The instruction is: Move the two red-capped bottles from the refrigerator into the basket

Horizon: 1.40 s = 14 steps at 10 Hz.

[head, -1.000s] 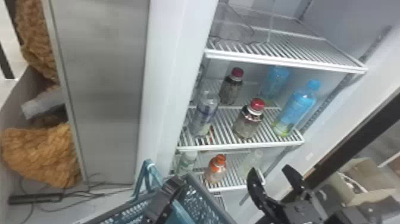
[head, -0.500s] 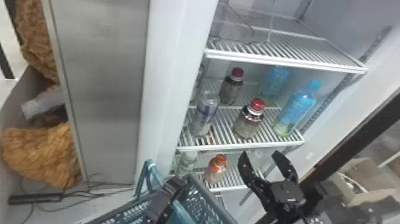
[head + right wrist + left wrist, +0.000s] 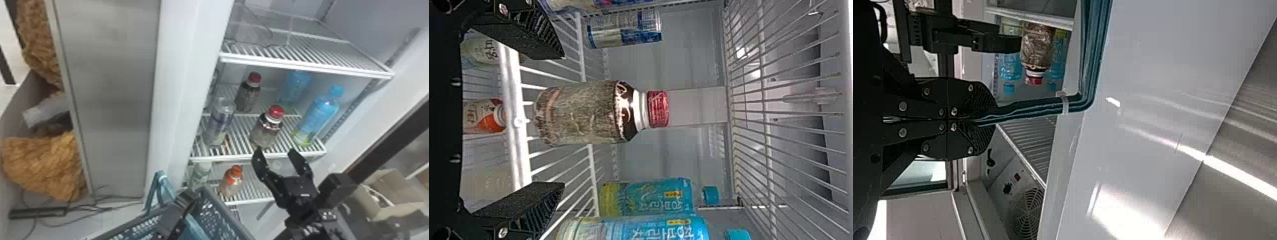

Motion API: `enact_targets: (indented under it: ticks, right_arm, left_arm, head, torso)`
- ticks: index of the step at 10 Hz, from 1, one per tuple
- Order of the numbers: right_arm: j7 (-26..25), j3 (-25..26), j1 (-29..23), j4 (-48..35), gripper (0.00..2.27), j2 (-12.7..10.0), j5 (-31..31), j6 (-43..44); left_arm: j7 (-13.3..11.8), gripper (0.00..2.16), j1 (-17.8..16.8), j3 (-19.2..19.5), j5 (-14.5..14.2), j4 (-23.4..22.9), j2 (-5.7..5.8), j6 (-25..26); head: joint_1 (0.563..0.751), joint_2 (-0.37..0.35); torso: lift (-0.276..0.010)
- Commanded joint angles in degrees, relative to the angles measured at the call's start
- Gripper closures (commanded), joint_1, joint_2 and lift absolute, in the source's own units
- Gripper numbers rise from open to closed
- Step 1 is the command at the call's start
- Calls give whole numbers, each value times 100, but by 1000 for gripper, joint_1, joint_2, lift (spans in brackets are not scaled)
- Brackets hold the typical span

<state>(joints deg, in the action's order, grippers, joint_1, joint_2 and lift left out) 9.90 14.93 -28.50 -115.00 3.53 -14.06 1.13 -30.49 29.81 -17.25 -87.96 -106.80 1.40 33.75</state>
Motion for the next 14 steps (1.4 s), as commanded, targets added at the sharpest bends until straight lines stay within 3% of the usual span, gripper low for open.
enact_targets:
  ticks: [1, 7, 11, 12, 14]
  right_arm:
    - [-15, -19, 291, 144, 96, 7, 46, -99]
    - [-103, -191, 1233, 679, 91, 183, 69, -394]
    - [-94, -259, 1571, 932, 147, 288, 0, -633]
    - [-94, -259, 1599, 932, 260, 315, -11, -675]
    - [-85, -316, 1641, 932, 1029, 367, -23, -746]
  left_arm:
    - [-1, 1204, 0, 0, -2, 0, 0, 0]
    - [17, 1204, 0, 0, 21, 0, 9, 14]
    - [17, 1204, 0, 0, 21, 0, 9, 42]
    - [17, 1204, 0, 0, 21, 0, 9, 42]
    - [17, 1204, 0, 0, 21, 0, 9, 42]
  head:
    - [695, -350]
    - [695, -350]
    - [695, -350]
    - [695, -350]
    - [695, -350]
  torso:
    - [0]
    - [0]
    - [0]
    - [0]
    - [0]
